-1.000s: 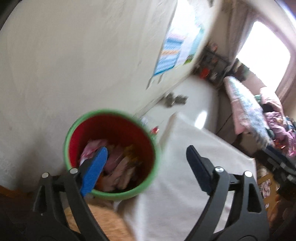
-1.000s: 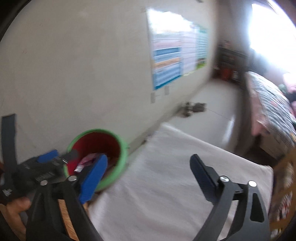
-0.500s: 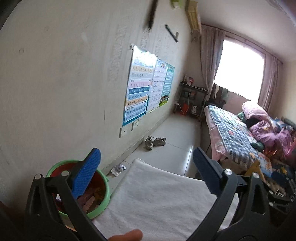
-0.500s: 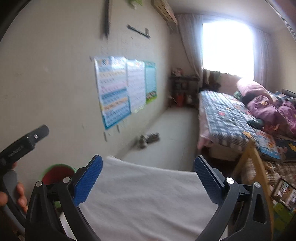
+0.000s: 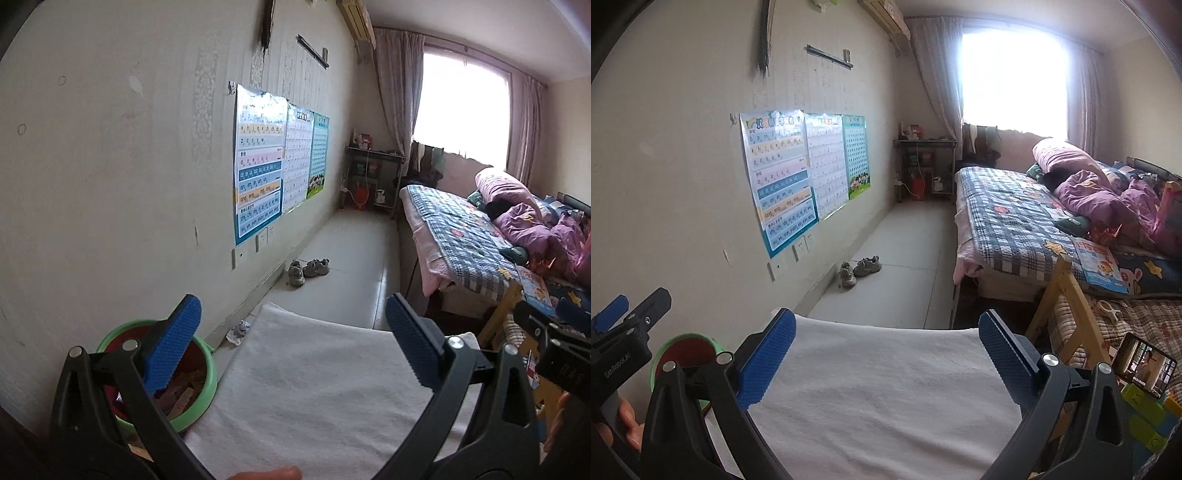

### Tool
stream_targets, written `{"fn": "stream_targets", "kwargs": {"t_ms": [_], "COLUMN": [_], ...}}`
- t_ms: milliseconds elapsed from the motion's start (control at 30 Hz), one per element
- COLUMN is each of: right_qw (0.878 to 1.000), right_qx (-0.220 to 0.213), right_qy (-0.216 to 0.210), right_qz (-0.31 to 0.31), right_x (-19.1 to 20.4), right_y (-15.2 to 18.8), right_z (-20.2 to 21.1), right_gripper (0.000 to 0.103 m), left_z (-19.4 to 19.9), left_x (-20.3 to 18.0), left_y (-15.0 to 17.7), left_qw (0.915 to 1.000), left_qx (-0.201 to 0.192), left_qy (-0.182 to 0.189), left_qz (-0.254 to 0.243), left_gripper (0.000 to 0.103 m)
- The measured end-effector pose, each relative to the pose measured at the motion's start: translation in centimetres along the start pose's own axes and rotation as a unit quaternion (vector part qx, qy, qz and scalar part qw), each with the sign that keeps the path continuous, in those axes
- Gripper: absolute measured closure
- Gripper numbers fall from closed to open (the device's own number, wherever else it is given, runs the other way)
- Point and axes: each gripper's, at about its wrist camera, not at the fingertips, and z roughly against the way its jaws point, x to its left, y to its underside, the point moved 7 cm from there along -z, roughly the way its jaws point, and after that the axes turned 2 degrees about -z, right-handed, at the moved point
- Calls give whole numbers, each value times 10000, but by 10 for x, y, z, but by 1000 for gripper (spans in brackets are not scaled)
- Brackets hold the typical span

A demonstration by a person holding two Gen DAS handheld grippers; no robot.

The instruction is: Collect trash

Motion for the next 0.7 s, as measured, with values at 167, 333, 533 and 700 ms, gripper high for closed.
{"fn": "stream_targets", "kwargs": {"t_ms": [167,333,533,700], "right_qw": [10000,10000,9999,9998], "right_qx": [40,55,121,167], "right_qy": [15,12,-9,-20], "right_qz": [-1,8,55,72], "right_x": [1,1,1,1], "right_y": [1,1,6,9], "right_z": [-2,-4,-8,-10], "right_gripper": [7,7,7,7], "left_z": [-2,-4,-8,-11], "left_x": [5,8,11,13], "left_y": [5,6,9,10], "left_qw": [9999,9998,9997,9995], "left_qx": [94,158,234,297], "left_qy": [-23,-37,-71,-78], "left_qz": [43,75,78,96], "left_gripper": [6,6,6,6]}}
